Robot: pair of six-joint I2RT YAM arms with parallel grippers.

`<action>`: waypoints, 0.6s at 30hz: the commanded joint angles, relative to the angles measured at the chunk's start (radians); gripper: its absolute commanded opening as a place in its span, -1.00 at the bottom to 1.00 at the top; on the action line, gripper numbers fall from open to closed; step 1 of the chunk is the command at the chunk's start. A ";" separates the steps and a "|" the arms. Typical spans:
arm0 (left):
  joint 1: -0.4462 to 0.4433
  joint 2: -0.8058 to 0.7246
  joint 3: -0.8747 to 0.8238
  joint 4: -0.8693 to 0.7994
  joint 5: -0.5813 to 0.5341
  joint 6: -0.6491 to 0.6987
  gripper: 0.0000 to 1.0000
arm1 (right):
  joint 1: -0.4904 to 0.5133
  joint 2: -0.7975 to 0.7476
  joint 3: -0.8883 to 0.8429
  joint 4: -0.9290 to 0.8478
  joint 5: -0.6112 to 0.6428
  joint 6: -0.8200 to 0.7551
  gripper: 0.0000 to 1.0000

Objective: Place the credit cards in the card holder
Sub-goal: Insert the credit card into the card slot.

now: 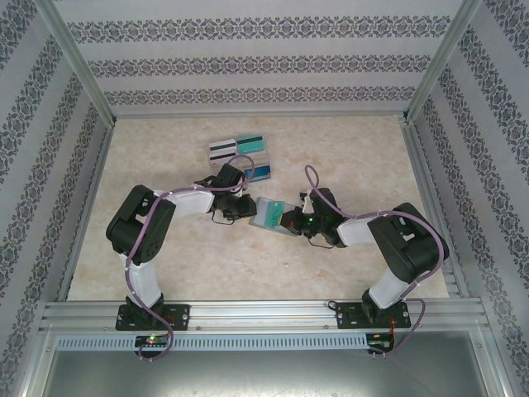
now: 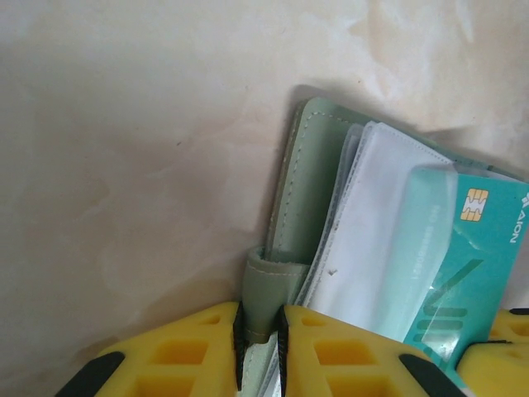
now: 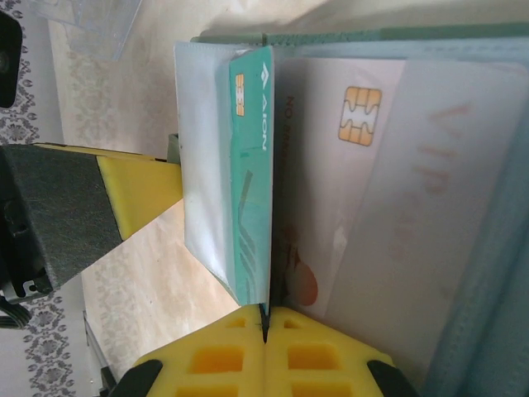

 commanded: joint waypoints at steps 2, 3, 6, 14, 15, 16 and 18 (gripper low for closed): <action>-0.039 -0.005 -0.025 -0.041 0.009 -0.012 -0.60 | 0.040 0.007 0.005 0.020 0.072 0.020 -0.90; -0.041 -0.006 -0.025 -0.039 0.008 -0.015 -0.61 | 0.049 0.004 0.004 0.024 0.092 0.025 -0.89; -0.046 -0.007 -0.024 -0.036 0.009 -0.019 -0.61 | 0.080 -0.009 0.005 0.029 0.167 0.040 -0.90; -0.050 -0.011 -0.024 -0.041 0.003 -0.017 -0.61 | 0.118 0.052 0.076 0.040 0.142 0.044 -0.84; -0.050 -0.013 -0.024 -0.042 0.003 -0.017 -0.61 | 0.120 0.046 0.073 0.030 0.147 0.038 -0.80; -0.050 -0.014 -0.027 -0.042 0.001 -0.017 -0.61 | 0.121 0.036 0.070 0.016 0.149 0.028 -0.74; -0.050 -0.014 -0.027 -0.045 -0.003 -0.015 -0.61 | 0.115 0.007 0.064 -0.028 0.149 0.004 -0.60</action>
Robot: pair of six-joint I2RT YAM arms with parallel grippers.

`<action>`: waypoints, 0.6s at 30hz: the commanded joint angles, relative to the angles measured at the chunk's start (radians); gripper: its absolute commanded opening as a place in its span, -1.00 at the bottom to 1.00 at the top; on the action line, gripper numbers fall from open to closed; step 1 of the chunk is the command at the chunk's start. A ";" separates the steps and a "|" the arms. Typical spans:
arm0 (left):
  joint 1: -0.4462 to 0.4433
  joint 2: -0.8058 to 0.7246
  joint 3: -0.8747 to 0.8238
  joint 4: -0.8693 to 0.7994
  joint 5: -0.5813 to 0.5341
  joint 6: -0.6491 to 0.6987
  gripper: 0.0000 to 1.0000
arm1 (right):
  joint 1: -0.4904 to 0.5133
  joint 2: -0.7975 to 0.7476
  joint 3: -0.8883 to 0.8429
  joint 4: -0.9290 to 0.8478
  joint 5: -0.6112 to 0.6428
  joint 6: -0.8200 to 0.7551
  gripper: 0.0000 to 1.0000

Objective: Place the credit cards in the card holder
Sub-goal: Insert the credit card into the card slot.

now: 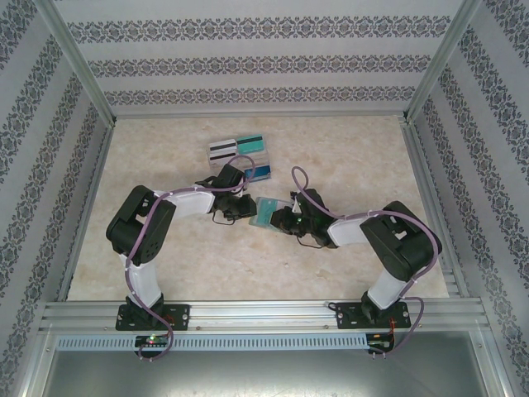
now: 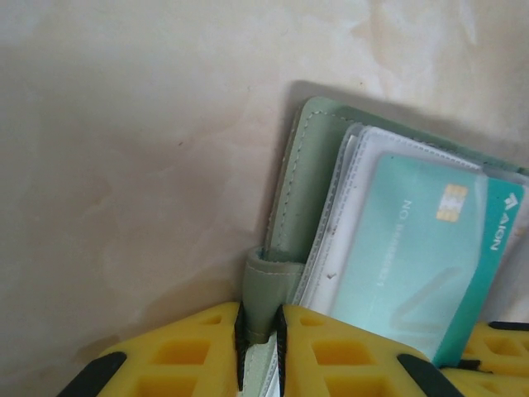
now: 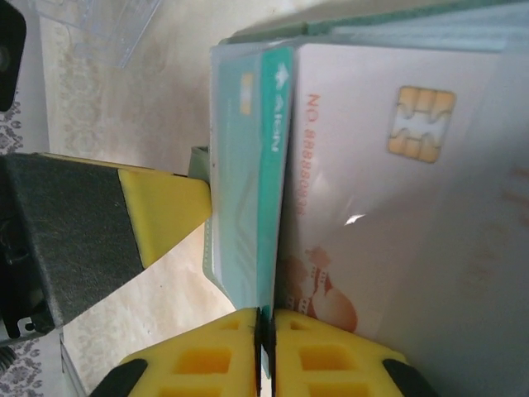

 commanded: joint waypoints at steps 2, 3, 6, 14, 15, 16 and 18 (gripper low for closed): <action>-0.040 -0.011 -0.026 -0.047 0.020 -0.007 -0.61 | 0.003 -0.066 0.006 -0.090 0.014 -0.050 -0.41; -0.040 -0.011 -0.026 -0.048 0.018 -0.007 -0.61 | 0.004 -0.090 0.007 -0.131 0.022 -0.066 -0.33; -0.039 -0.011 -0.025 -0.051 0.014 -0.006 -0.61 | -0.001 -0.155 0.029 -0.263 0.050 -0.128 -0.16; -0.040 -0.013 -0.019 -0.047 0.020 -0.006 -0.62 | -0.027 -0.234 0.110 -0.494 0.096 -0.251 -0.14; -0.041 -0.012 -0.019 -0.045 0.020 -0.007 -0.62 | -0.034 -0.217 0.116 -0.489 0.083 -0.254 -0.13; -0.040 -0.012 -0.019 -0.045 0.020 -0.008 -0.62 | -0.040 -0.200 0.121 -0.480 0.067 -0.254 -0.13; -0.040 -0.012 -0.021 -0.044 0.021 -0.008 -0.62 | -0.045 -0.159 0.142 -0.467 0.044 -0.258 -0.13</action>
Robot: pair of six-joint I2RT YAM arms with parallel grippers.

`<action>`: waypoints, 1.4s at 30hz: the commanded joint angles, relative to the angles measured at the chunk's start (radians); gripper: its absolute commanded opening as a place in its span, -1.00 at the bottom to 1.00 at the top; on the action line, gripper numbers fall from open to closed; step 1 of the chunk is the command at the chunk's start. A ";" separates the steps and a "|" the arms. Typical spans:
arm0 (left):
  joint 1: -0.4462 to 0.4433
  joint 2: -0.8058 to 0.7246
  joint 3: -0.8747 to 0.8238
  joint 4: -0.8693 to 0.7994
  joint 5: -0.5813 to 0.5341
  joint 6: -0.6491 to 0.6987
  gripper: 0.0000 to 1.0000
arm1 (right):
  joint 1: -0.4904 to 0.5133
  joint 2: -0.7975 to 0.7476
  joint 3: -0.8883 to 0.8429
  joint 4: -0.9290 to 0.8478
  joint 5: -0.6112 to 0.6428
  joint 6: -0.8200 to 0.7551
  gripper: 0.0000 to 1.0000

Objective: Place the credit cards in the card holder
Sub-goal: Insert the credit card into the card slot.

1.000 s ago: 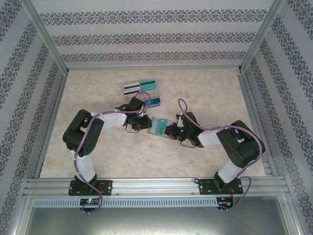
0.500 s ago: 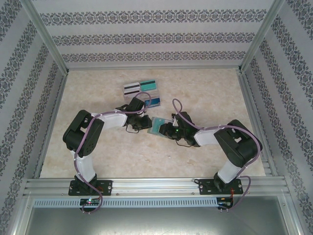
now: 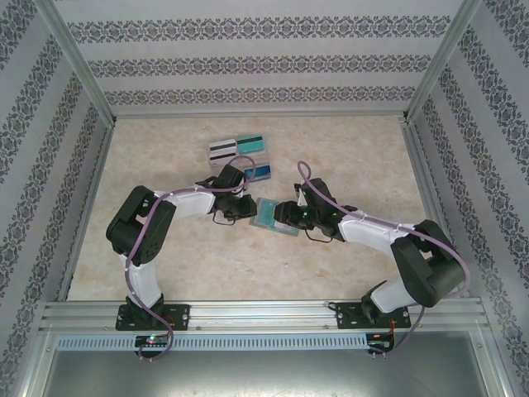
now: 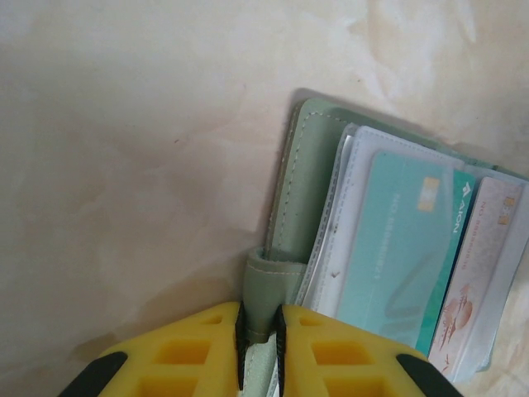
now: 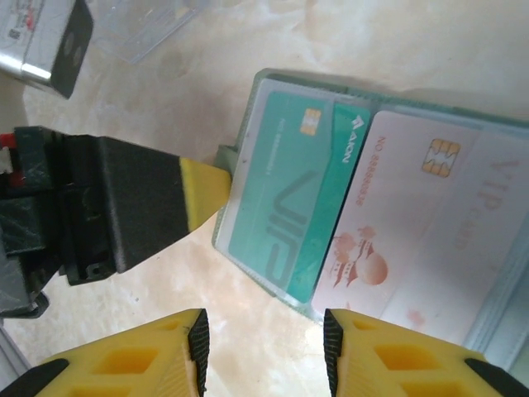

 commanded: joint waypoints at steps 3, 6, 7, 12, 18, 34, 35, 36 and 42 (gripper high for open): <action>-0.036 -0.016 -0.030 -0.042 0.027 -0.012 -0.62 | -0.010 0.093 0.074 -0.041 -0.040 -0.062 -0.13; -0.036 -0.020 -0.033 -0.043 0.028 -0.012 -0.62 | -0.009 0.128 0.102 -0.046 -0.041 -0.075 -0.13; -0.036 -0.023 -0.034 -0.042 0.026 -0.013 -0.62 | -0.011 0.139 0.107 -0.051 -0.038 -0.079 -0.13; -0.037 -0.024 -0.034 -0.030 0.035 -0.020 -0.62 | -0.016 0.212 0.119 -0.020 -0.085 -0.065 -0.13; -0.038 -0.024 -0.028 -0.032 0.038 -0.022 -0.62 | -0.010 0.254 0.143 -0.026 -0.078 -0.067 -0.13; -0.052 -0.036 -0.026 -0.037 0.028 -0.026 -0.62 | 0.020 0.278 0.191 -0.053 -0.074 -0.084 -0.13; -0.052 -0.039 -0.025 -0.043 0.023 -0.022 -0.63 | 0.017 0.271 0.185 -0.059 -0.072 -0.088 -0.13; -0.050 -0.041 -0.024 -0.053 0.015 -0.018 -0.63 | 0.012 0.261 0.176 -0.063 -0.069 -0.090 -0.13; -0.045 -0.030 -0.024 -0.077 -0.011 -0.004 -0.64 | -0.031 0.197 0.126 -0.112 -0.051 -0.123 -0.13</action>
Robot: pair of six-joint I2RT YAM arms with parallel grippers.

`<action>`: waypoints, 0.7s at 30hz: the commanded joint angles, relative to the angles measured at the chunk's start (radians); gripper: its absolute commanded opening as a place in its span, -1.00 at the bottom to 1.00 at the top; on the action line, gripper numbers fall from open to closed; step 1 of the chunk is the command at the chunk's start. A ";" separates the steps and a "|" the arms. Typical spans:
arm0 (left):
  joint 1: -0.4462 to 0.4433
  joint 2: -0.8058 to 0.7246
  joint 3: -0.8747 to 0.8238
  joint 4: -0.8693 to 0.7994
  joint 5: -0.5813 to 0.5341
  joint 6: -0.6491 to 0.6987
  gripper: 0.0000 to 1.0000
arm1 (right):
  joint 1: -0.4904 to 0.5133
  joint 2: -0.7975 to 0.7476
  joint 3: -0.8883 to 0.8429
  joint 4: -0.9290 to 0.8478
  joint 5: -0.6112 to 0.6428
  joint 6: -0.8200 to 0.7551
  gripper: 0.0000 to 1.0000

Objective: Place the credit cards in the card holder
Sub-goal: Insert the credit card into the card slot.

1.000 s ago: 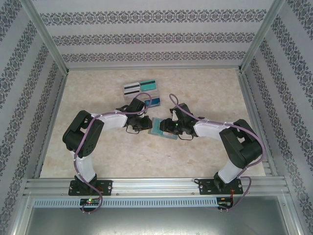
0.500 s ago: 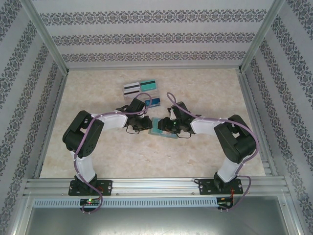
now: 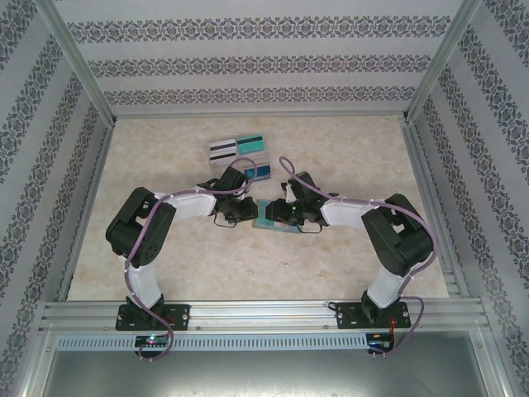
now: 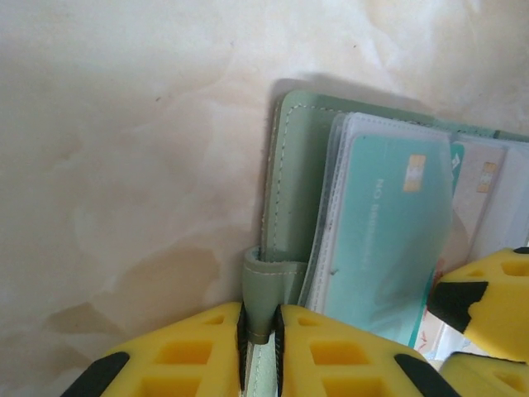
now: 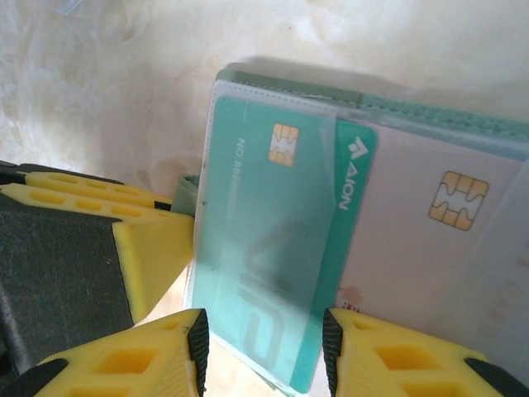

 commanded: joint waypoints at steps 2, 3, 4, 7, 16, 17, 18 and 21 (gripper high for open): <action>-0.020 -0.013 -0.013 -0.068 -0.001 0.018 -0.64 | -0.035 -0.054 -0.043 -0.071 0.029 -0.051 -0.13; -0.019 -0.011 -0.015 -0.068 -0.002 0.018 -0.63 | -0.040 -0.062 -0.047 -0.081 0.034 -0.058 -0.12; -0.018 -0.013 -0.015 -0.068 -0.004 0.018 -0.64 | -0.044 -0.070 -0.050 -0.089 0.038 -0.063 -0.13; -0.016 -0.016 -0.016 -0.068 -0.004 0.016 -0.64 | -0.052 -0.076 -0.052 -0.097 0.038 -0.069 -0.12; -0.016 -0.065 0.015 -0.104 0.000 0.022 -0.59 | -0.073 -0.139 0.007 -0.149 0.009 -0.079 -0.09; -0.016 -0.076 0.021 -0.112 0.000 0.024 -0.53 | -0.080 -0.153 0.009 -0.159 0.009 -0.082 -0.08; -0.016 -0.089 0.026 -0.118 -0.003 0.025 -0.48 | -0.093 -0.170 0.009 -0.171 0.012 -0.088 -0.08; -0.016 -0.121 0.045 -0.136 -0.002 0.025 -0.30 | -0.140 -0.201 -0.004 -0.191 0.015 -0.107 -0.06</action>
